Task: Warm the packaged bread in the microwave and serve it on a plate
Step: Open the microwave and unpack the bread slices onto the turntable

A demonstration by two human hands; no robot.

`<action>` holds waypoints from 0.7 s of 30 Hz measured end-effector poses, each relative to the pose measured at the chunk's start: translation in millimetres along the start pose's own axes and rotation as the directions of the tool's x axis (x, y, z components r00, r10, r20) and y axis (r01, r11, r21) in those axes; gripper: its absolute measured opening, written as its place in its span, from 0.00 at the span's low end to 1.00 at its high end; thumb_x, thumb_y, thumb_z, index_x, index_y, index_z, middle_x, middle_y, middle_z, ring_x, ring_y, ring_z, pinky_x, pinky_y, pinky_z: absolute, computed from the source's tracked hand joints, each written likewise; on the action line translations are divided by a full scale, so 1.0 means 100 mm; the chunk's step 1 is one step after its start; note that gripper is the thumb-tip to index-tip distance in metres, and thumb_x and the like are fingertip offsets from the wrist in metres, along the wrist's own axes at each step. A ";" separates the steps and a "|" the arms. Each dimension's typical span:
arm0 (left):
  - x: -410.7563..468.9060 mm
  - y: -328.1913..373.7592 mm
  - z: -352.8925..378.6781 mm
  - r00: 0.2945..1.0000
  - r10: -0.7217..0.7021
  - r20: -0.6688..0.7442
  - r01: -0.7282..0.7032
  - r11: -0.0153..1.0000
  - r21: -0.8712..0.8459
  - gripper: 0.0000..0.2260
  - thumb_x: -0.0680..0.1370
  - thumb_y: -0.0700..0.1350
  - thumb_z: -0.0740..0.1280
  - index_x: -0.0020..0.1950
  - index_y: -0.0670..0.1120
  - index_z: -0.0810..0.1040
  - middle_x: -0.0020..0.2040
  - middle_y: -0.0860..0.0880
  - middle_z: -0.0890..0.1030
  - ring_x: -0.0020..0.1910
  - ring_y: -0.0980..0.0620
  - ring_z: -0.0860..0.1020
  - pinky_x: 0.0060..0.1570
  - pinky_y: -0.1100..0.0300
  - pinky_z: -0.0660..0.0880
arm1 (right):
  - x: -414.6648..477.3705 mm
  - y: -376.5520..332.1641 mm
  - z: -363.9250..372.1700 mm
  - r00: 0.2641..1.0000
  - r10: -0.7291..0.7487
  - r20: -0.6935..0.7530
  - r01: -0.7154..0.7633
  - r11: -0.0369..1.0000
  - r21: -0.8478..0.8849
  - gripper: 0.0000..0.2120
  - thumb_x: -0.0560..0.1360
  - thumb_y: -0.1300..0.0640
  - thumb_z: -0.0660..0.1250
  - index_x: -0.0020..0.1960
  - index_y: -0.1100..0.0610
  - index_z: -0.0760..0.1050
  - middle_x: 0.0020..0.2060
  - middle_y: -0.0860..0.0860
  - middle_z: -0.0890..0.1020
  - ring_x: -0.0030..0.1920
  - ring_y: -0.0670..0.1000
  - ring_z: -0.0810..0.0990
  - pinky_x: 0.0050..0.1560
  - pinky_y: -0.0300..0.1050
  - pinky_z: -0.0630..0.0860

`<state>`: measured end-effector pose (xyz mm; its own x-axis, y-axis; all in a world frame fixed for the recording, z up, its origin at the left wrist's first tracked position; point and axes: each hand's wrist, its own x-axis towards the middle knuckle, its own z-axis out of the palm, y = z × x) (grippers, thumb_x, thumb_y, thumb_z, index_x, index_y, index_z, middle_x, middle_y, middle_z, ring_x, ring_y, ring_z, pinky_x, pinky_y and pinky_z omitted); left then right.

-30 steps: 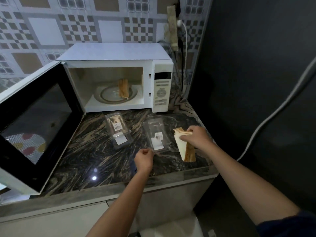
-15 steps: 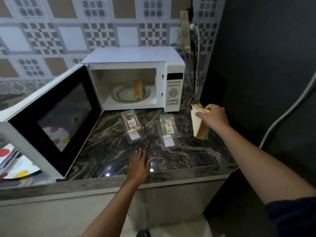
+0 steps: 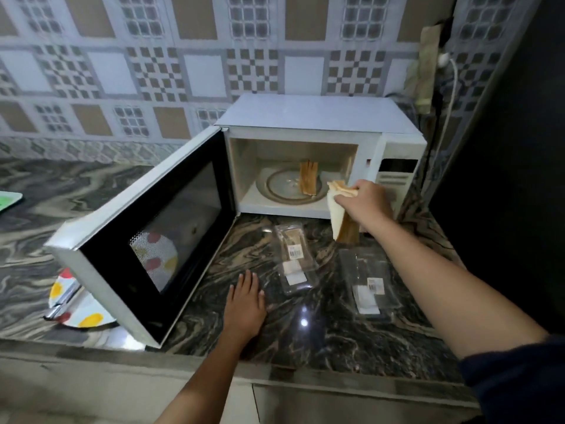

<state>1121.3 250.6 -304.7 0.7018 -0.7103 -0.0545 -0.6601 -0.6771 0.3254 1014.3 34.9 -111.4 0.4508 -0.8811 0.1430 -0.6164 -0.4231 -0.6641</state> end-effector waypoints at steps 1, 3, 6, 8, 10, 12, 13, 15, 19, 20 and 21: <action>0.12 -0.04 -0.02 1.000 0.004 -0.003 -0.004 1.000 0.003 0.24 0.83 0.50 0.46 0.77 0.45 0.48 0.78 0.48 0.49 0.77 0.51 0.46 0.75 0.54 0.43 | 0.10 -0.08 0.09 1.000 -0.001 0.014 0.001 1.000 -0.004 0.18 0.70 0.48 0.69 0.54 0.58 0.78 0.48 0.55 0.81 0.46 0.56 0.79 0.39 0.43 0.72; 0.35 -0.08 -0.05 1.000 0.021 0.002 -0.021 1.000 0.018 0.24 0.83 0.50 0.46 0.77 0.45 0.48 0.78 0.48 0.49 0.77 0.52 0.47 0.75 0.54 0.44 | 0.31 -0.23 0.28 0.999 -0.012 0.045 0.012 1.000 -0.017 0.18 0.71 0.47 0.69 0.55 0.57 0.77 0.49 0.54 0.81 0.47 0.56 0.79 0.41 0.44 0.74; 0.69 -0.11 -0.09 0.998 0.054 0.025 -0.054 0.998 0.011 0.24 0.83 0.51 0.46 0.77 0.46 0.47 0.78 0.49 0.47 0.77 0.53 0.45 0.75 0.55 0.43 | 0.65 -0.42 0.57 0.994 -0.026 0.108 0.033 0.997 -0.063 0.17 0.71 0.46 0.68 0.53 0.56 0.77 0.50 0.55 0.80 0.47 0.56 0.79 0.42 0.45 0.75; 0.88 -0.13 -0.10 0.996 0.083 0.026 -0.083 0.997 0.010 0.24 0.83 0.50 0.46 0.77 0.47 0.47 0.78 0.49 0.46 0.77 0.53 0.44 0.75 0.56 0.43 | 0.84 -0.51 0.74 0.988 -0.015 0.153 0.034 0.992 -0.122 0.17 0.71 0.46 0.68 0.54 0.57 0.77 0.49 0.55 0.80 0.45 0.55 0.78 0.40 0.42 0.72; 1.06 -0.13 -0.11 0.994 0.108 0.030 -0.108 0.994 0.016 0.24 0.83 0.51 0.45 0.77 0.47 0.46 0.78 0.50 0.46 0.77 0.54 0.43 0.75 0.56 0.42 | 1.01 -0.57 0.91 0.983 0.007 0.185 0.017 0.992 -0.126 0.19 0.70 0.46 0.68 0.55 0.58 0.77 0.50 0.55 0.79 0.47 0.56 0.78 0.41 0.42 0.73; 1.21 -0.12 -0.11 0.992 0.121 0.022 -0.121 0.992 0.022 0.24 0.82 0.50 0.46 0.77 0.47 0.46 0.78 0.50 0.47 0.77 0.54 0.44 0.74 0.57 0.41 | 1.15 -0.58 1.08 0.976 0.034 0.216 -0.008 0.993 -0.120 0.19 0.70 0.47 0.68 0.54 0.59 0.76 0.49 0.55 0.77 0.50 0.57 0.79 0.45 0.45 0.76; 1.28 -0.10 -0.12 0.992 0.128 0.021 -0.128 0.991 0.025 0.23 0.82 0.50 0.45 0.77 0.47 0.47 0.78 0.50 0.47 0.77 0.54 0.44 0.74 0.57 0.40 | 1.21 -0.60 1.17 0.972 0.041 0.230 -0.015 0.993 -0.114 0.18 0.70 0.47 0.69 0.53 0.59 0.76 0.49 0.55 0.77 0.50 0.57 0.79 0.48 0.47 0.78; 1.40 -0.08 -0.12 0.989 0.147 0.029 -0.148 0.988 0.042 0.24 0.82 0.51 0.43 0.77 0.46 0.47 0.78 0.49 0.47 0.77 0.53 0.44 0.74 0.57 0.41 | 1.32 -0.60 1.35 0.968 0.068 0.240 -0.050 0.995 -0.082 0.19 0.70 0.48 0.70 0.53 0.60 0.76 0.52 0.57 0.78 0.51 0.58 0.79 0.52 0.53 0.79; 1.62 -0.11 -0.10 0.978 0.205 0.038 -0.207 0.978 0.030 0.38 0.69 0.58 0.30 0.77 0.47 0.47 0.78 0.49 0.49 0.77 0.53 0.46 0.73 0.58 0.41 | 1.50 -0.64 1.63 0.956 0.140 0.258 -0.126 0.990 -0.069 0.23 0.70 0.46 0.70 0.57 0.61 0.75 0.53 0.56 0.78 0.54 0.58 0.79 0.56 0.52 0.77; 1.66 -0.14 -0.09 0.974 0.222 0.042 -0.223 0.975 0.019 0.38 0.68 0.58 0.30 0.77 0.47 0.47 0.78 0.50 0.49 0.77 0.53 0.47 0.73 0.59 0.40 | 1.54 -0.65 1.68 0.953 0.167 0.252 -0.151 0.985 -0.085 0.27 0.71 0.44 0.69 0.62 0.61 0.73 0.57 0.57 0.77 0.58 0.58 0.77 0.60 0.52 0.75; 1.68 -0.16 -0.08 0.972 0.232 0.039 -0.232 0.973 0.005 0.38 0.69 0.59 0.31 0.77 0.47 0.47 0.78 0.50 0.49 0.77 0.54 0.47 0.72 0.60 0.39 | 1.59 -0.66 1.73 0.955 0.194 0.222 -0.181 0.981 -0.075 0.32 0.71 0.44 0.68 0.69 0.60 0.67 0.65 0.58 0.72 0.64 0.59 0.72 0.65 0.52 0.71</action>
<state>1251.9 143.6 -311.1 0.5185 -0.8550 -0.0139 -0.8065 -0.4943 0.3245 1238.3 -40.9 -171.4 0.4549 -0.8769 -0.1553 -0.7346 -0.2708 -0.6221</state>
